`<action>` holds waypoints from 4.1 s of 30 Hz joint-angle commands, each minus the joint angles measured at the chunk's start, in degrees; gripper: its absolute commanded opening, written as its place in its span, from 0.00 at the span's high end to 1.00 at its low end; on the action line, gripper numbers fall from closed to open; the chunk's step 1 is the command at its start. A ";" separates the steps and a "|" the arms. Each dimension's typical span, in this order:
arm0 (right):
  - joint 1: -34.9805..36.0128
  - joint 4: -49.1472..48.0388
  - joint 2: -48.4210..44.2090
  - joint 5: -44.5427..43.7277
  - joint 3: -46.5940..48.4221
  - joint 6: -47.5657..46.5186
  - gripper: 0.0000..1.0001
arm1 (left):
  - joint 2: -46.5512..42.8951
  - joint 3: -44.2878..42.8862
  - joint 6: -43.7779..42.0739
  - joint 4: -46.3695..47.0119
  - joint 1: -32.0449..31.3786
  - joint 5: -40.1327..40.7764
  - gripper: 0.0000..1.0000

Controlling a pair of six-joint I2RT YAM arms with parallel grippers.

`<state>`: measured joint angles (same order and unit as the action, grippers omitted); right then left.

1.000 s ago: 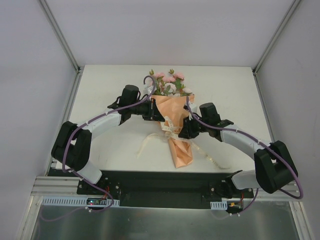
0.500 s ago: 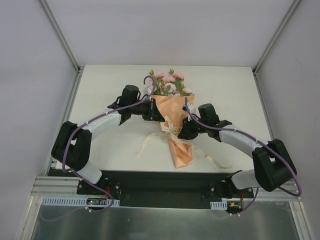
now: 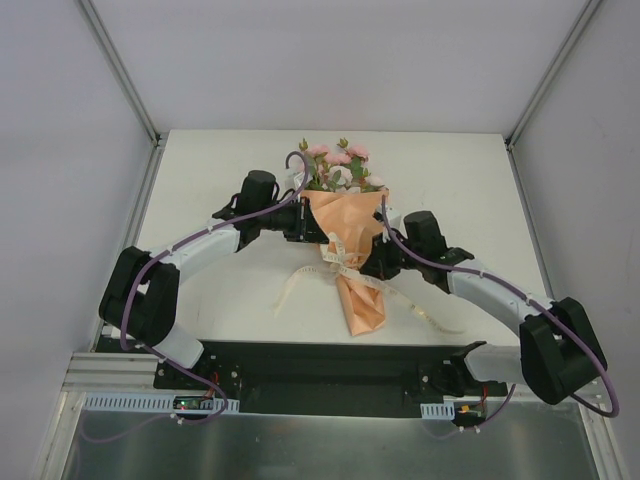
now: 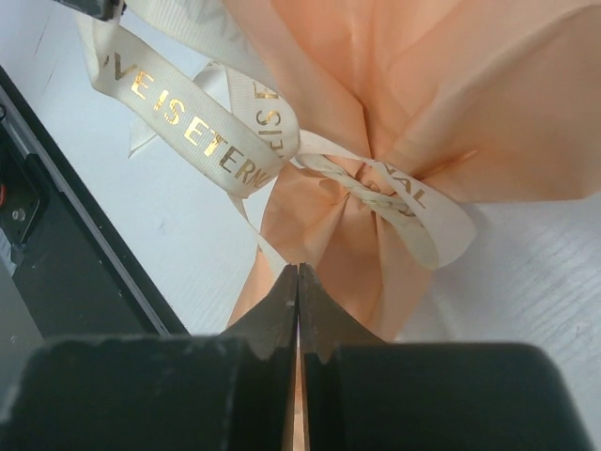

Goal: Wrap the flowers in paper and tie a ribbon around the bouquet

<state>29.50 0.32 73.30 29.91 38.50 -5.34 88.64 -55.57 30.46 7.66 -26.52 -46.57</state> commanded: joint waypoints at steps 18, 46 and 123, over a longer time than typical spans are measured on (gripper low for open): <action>0.82 -2.87 3.96 4.46 -0.27 -6.52 0.43 | -2.16 -1.47 -1.89 -0.63 0.77 -2.83 1.00; 2.41 2.32 4.05 -5.82 5.27 -3.19 0.99 | -4.35 0.55 -1.54 -0.81 0.77 -3.44 1.00; 3.73 -1.28 8.00 -15.85 5.01 23.27 0.99 | 1.89 -10.96 -9.63 -22.25 -9.07 29.87 0.52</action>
<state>32.93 -0.62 82.91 13.96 43.27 18.59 91.29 -65.63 19.29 -14.92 -35.27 -18.61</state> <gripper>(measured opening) 0.011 0.565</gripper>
